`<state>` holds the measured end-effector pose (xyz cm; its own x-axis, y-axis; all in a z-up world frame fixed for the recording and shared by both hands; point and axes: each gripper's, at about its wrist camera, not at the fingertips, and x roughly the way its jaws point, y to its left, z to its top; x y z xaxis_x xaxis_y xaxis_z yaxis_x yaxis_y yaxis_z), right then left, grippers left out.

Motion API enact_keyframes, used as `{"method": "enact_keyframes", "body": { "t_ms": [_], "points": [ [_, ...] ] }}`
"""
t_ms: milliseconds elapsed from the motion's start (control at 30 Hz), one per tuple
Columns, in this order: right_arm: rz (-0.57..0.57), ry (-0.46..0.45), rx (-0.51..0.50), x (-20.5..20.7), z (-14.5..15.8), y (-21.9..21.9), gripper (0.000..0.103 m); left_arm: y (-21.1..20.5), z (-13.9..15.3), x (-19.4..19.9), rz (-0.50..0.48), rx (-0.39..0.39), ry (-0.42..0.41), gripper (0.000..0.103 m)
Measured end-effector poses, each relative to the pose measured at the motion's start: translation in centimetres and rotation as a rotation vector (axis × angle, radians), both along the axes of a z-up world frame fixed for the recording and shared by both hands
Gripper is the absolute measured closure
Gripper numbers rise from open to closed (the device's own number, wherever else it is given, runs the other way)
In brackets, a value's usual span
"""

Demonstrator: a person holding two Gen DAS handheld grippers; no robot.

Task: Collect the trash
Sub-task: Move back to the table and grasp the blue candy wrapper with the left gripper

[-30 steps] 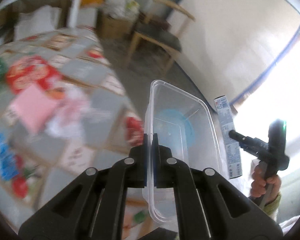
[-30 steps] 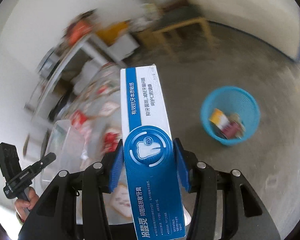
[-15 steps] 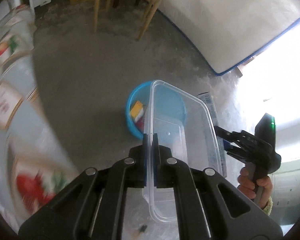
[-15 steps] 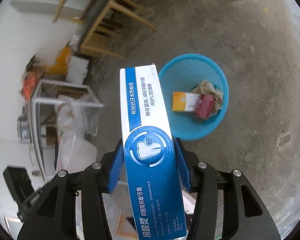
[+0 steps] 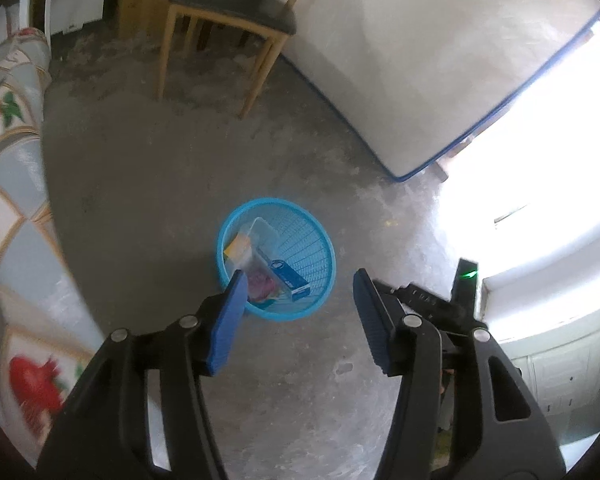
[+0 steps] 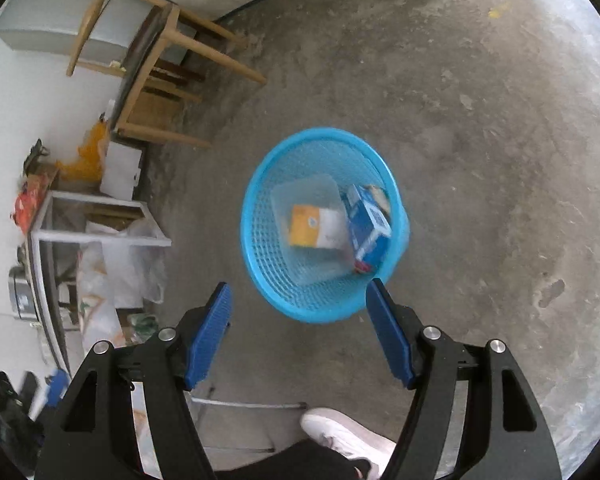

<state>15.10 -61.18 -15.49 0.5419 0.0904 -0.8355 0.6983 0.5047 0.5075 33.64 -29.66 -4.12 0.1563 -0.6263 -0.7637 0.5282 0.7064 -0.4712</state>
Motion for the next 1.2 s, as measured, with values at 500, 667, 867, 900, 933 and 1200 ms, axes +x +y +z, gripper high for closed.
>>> {"method": "enact_keyframes", "body": {
  "t_ms": [500,667,867,900,933,1200],
  "points": [
    [0.497,-0.071,-0.225,1.5,11.3,19.8,0.027,19.7,5.3,-10.6,0.169,0.068,-0.285,0.026],
    [0.715,-0.171,-0.260,4.4,14.9,28.8,0.025,29.7,5.1,-13.7,0.369,0.094,-0.327,0.026],
    [0.933,-0.202,-0.237,8.9,14.5,40.6,0.025,38.4,4.5,-15.1,0.617,0.138,-0.397,0.026],
    [0.953,-0.195,-0.235,9.1,14.2,42.0,0.025,39.5,4.1,-14.9,0.650,0.161,-0.403,0.026],
    [0.984,-0.187,-0.232,9.6,13.6,44.0,0.025,40.1,3.7,-14.5,0.672,0.188,-0.404,0.026],
    [1.075,-0.091,-0.212,9.9,11.1,50.5,0.025,41.2,0.7,-10.7,0.692,0.330,-0.384,0.029]
  ]
}}
